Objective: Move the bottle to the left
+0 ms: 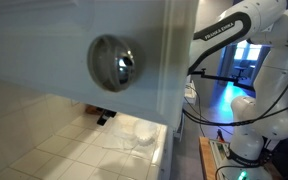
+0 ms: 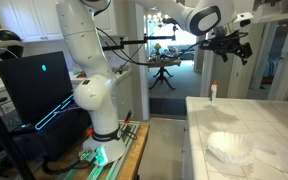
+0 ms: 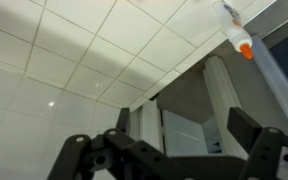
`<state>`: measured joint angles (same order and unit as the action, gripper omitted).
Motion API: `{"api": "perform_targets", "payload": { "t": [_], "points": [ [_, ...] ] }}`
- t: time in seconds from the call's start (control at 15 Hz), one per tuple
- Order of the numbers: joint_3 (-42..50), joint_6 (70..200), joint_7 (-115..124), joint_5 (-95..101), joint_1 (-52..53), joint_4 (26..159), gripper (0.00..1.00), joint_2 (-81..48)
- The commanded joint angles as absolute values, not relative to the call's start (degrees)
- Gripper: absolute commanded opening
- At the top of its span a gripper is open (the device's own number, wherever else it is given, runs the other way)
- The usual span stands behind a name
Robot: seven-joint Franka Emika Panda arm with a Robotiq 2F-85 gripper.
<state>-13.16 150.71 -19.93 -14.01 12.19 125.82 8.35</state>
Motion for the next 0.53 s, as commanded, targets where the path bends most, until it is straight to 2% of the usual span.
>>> {"api": "perform_targets", "payload": {
  "t": [0.0,0.13,0.47],
  "points": [
    [-11.8,152.1,-7.5,-8.4,10.2,127.6,1.00,11.5],
    [-11.1,152.6,-1.8,-6.3,8.7,128.8,1.00,13.0],
    [-10.2,151.3,-6.9,-8.5,10.9,125.9,1.00,9.9]
  ]
}}
